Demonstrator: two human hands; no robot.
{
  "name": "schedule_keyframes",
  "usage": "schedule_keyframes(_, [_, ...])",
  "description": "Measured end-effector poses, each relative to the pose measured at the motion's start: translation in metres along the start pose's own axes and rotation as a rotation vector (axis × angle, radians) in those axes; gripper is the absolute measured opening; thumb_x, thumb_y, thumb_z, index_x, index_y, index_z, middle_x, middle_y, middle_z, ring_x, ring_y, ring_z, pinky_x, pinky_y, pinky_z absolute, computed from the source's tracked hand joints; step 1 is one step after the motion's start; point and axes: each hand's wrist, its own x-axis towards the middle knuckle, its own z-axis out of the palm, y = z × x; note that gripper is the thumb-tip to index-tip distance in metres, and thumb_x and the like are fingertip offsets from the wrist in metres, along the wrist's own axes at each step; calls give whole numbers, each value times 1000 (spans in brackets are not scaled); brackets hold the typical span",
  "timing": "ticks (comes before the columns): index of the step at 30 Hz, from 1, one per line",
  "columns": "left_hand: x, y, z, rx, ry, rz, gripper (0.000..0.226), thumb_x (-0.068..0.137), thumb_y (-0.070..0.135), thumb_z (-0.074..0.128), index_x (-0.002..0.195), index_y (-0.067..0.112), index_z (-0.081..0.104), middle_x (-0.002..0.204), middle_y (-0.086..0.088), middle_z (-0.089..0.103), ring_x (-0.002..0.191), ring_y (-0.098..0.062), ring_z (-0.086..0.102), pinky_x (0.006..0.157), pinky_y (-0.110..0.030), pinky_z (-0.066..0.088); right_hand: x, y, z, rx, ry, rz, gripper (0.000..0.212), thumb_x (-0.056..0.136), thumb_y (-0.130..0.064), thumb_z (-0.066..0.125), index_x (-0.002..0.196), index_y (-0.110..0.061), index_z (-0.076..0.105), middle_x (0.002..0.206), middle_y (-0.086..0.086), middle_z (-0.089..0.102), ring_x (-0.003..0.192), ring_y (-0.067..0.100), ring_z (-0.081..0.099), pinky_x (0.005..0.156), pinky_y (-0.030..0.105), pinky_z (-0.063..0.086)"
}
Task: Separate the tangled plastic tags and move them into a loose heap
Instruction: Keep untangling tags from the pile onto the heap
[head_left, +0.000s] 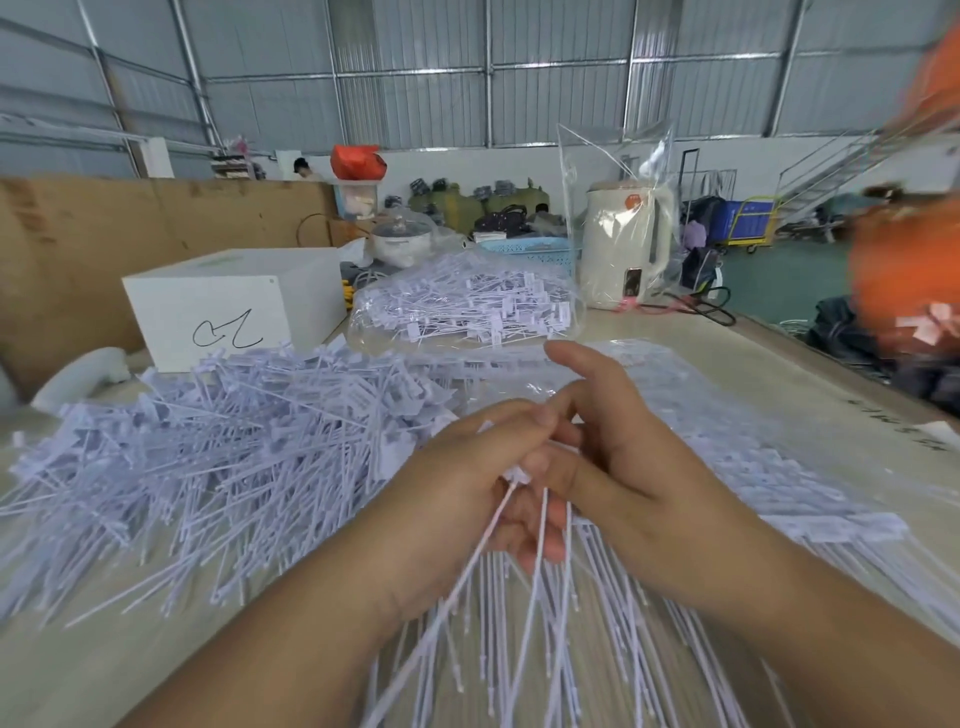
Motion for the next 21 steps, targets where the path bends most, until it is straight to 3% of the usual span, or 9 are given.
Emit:
schedule_keyframes(2, [2,-1,-1,-74,-13,-29,25,87,29,61,95,5,68,59,-13,58,41,-20,53,43,-24,43,0,-1,-1,1,-16,19,58,87,-58,55,138,-46,31,94,-10,60,80,15,69,80,45,53])
schedule_keyframes(4, [4,-1,-3,-103,13,-22,18,90,21,57,92,6,68,56,-11,57,40,-19,52,41,-23,41,-1,-5,-7,-40,-64,52,58,86,-67,51,132,-33,45,85,-8,64,80,18,68,80,51,52])
schedule_keyframes(6, [5,1,-7,-119,58,11,18,85,21,56,87,9,69,54,-9,56,39,-17,51,40,-21,40,0,-9,-14,-135,-99,100,42,87,-69,44,99,-32,61,74,0,63,72,24,64,73,55,50])
schedule_keyframes(9, [6,4,-13,-29,101,52,13,78,27,63,76,19,73,53,-6,56,38,-14,49,39,-19,39,0,-8,-22,-261,-114,149,39,88,-63,47,71,-28,51,55,-3,43,51,17,43,55,41,40])
schedule_keyframes(11, [4,3,-13,74,68,63,5,77,24,70,72,24,70,52,-5,55,37,-14,46,37,-18,36,0,-9,-22,-302,-151,123,29,89,-55,49,71,-32,52,52,-8,41,48,10,38,51,36,35])
schedule_keyframes(14, [0,1,-7,116,34,84,16,79,26,74,67,26,64,52,-6,55,36,-12,44,35,-17,32,0,-13,-19,-326,-160,80,22,92,-49,52,78,-36,63,52,-7,46,45,14,40,49,34,35])
schedule_keyframes(16, [1,1,-2,99,80,127,18,78,30,69,63,25,61,51,-6,54,36,-12,43,37,-17,32,0,-15,-17,-326,-94,52,24,95,-44,54,78,-31,65,51,-7,47,44,10,38,46,27,32])
schedule_keyframes(21, [4,-2,7,-129,207,167,20,77,26,64,60,21,56,48,-5,47,32,-11,33,40,-18,31,3,-22,2,-342,152,8,31,93,-42,52,71,-22,63,53,-7,53,48,11,48,50,35,41])
